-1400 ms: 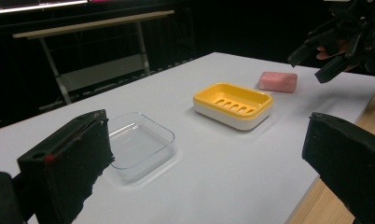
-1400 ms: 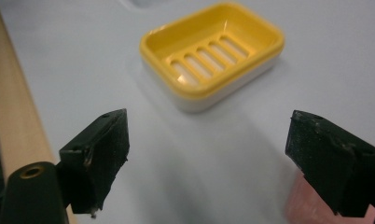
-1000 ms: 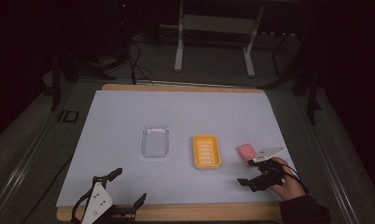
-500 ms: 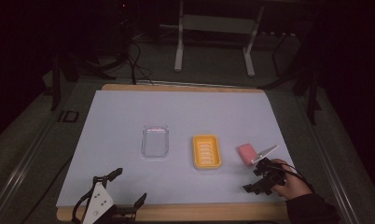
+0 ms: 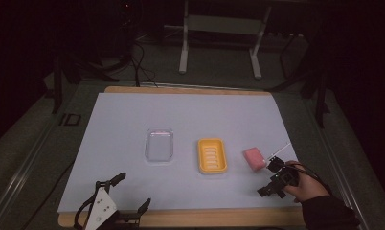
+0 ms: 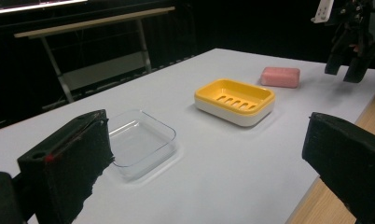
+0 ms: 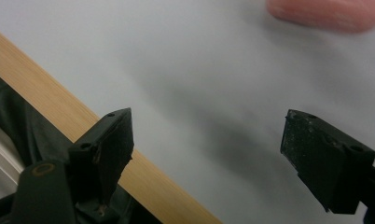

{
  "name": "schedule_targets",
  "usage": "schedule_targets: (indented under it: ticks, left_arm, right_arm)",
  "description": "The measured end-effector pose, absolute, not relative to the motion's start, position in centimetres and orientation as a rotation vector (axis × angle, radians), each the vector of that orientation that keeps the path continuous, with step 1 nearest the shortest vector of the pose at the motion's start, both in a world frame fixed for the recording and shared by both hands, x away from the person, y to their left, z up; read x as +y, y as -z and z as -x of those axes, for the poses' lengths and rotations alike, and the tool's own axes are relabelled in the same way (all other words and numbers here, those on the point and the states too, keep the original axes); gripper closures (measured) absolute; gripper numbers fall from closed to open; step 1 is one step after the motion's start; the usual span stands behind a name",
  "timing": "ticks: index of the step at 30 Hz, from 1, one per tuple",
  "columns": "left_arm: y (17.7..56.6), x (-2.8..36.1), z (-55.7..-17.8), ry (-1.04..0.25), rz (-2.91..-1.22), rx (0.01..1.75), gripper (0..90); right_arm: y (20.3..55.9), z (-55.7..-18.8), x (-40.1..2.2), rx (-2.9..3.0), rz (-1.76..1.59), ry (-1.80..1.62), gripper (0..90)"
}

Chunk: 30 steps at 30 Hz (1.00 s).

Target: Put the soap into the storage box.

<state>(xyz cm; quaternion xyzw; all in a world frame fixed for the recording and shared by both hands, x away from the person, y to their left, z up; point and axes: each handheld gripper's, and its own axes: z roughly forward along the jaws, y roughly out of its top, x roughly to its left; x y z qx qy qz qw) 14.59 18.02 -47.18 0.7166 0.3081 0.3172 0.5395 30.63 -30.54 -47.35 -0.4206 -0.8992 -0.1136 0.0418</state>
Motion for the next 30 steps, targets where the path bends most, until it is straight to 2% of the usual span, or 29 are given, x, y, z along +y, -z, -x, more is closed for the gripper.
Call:
schedule_targets:
  ticks: [18,30]
  left_arm:
    - [47.2,18.0,-14.6,-0.757,-1.706,0.735,1.9]
    - [47.2,17.9,-14.6,-0.759,-1.706,0.738,1.9]
  right_arm:
    - [46.3,-32.0,-31.0,-2.679,1.407,-0.076,17.1]
    - [45.4,-34.0,-30.9,-2.654,1.522,-0.029,14.0]
